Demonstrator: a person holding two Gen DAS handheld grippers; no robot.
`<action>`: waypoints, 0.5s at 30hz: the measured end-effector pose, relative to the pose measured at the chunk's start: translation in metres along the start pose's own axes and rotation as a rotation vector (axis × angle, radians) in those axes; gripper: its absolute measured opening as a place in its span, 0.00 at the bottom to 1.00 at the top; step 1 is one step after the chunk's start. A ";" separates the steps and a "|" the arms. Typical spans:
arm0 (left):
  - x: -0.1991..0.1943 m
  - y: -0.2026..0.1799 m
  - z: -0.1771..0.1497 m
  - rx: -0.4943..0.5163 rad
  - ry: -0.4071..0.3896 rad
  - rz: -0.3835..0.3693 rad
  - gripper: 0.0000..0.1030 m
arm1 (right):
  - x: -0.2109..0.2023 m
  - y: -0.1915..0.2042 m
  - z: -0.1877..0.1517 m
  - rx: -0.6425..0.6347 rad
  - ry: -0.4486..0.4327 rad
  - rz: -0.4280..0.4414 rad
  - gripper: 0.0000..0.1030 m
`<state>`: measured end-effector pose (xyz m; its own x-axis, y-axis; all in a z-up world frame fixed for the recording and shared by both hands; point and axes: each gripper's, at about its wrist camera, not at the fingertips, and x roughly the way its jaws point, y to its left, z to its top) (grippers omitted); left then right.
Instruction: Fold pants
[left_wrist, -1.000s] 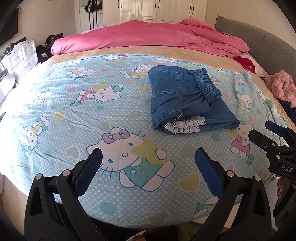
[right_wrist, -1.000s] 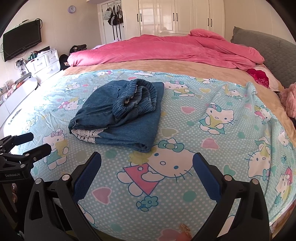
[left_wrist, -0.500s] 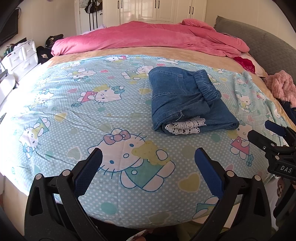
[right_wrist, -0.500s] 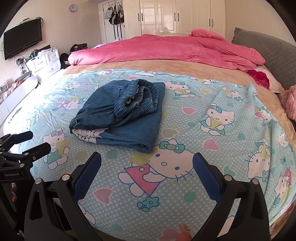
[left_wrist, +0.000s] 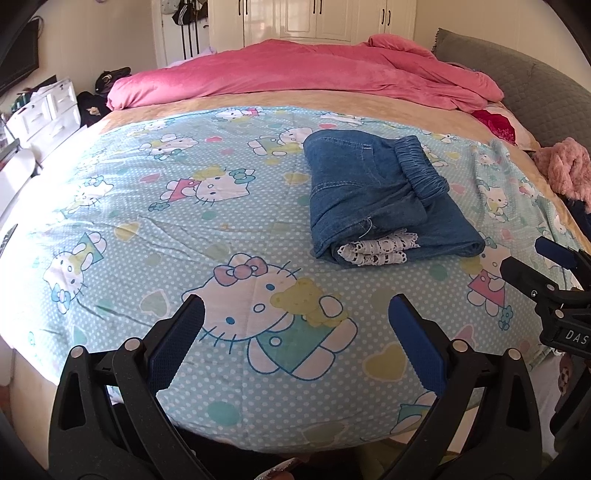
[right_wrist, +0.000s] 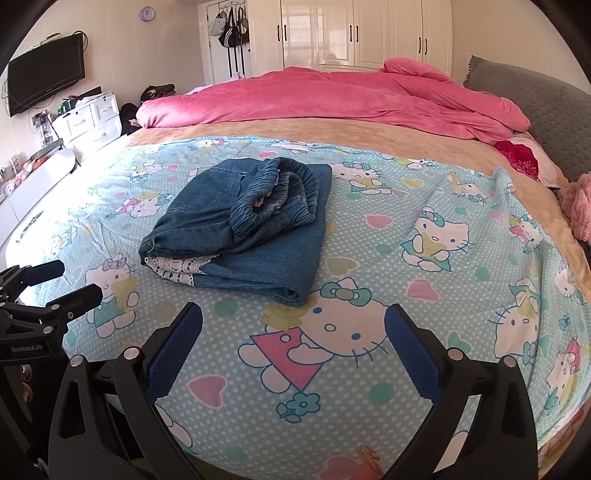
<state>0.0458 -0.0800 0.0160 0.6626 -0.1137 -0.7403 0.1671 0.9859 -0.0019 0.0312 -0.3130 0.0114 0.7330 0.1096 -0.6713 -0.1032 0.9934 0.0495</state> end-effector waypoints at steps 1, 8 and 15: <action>0.000 0.000 0.000 0.003 -0.002 0.006 0.91 | 0.000 0.000 0.000 0.000 0.000 -0.001 0.96; 0.003 0.002 0.001 -0.011 0.017 0.028 0.91 | 0.002 -0.002 0.000 0.001 0.006 -0.008 0.96; 0.010 0.013 0.001 -0.043 0.050 0.047 0.91 | 0.007 -0.007 0.000 0.013 0.013 -0.015 0.96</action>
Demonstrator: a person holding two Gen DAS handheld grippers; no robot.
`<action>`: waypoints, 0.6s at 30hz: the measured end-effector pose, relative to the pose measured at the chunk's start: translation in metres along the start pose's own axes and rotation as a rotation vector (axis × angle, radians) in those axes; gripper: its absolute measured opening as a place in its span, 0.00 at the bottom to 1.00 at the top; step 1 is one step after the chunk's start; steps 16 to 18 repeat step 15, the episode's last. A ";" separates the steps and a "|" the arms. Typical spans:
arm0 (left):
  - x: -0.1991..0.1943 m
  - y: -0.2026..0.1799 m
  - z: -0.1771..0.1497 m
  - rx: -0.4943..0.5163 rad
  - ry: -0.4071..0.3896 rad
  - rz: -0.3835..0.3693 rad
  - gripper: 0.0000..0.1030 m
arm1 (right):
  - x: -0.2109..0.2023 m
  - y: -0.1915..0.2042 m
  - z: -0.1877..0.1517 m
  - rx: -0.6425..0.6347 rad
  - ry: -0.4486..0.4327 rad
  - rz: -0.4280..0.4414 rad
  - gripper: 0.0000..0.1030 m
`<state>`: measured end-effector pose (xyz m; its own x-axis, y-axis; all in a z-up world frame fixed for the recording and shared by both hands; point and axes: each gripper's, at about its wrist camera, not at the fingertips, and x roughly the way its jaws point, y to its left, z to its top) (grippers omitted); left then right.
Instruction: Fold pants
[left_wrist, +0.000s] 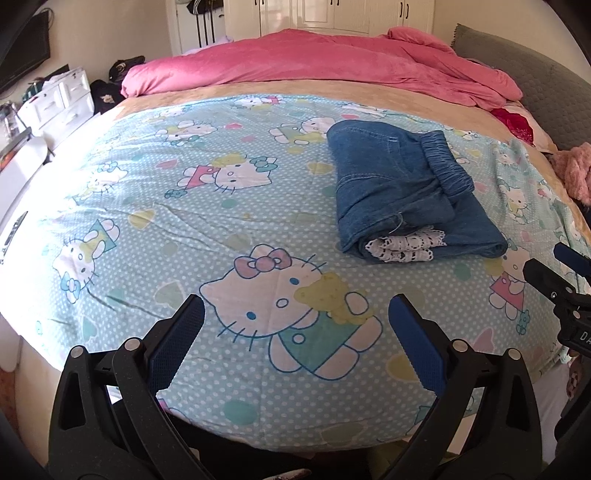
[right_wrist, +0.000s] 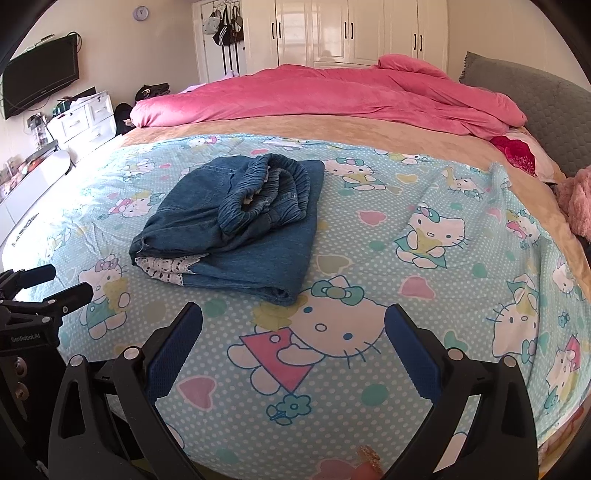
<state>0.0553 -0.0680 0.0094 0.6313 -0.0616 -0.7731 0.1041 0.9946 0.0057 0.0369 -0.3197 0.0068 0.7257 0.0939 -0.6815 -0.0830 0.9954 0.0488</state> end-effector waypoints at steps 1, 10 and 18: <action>0.001 0.003 0.000 -0.007 0.004 -0.001 0.91 | 0.001 -0.001 0.000 0.003 0.002 -0.003 0.96; 0.025 0.065 0.019 -0.151 0.048 0.071 0.91 | 0.018 -0.042 0.006 0.073 0.023 -0.059 0.96; 0.059 0.139 0.053 -0.228 0.045 0.300 0.91 | 0.034 -0.130 0.021 0.195 0.030 -0.237 0.96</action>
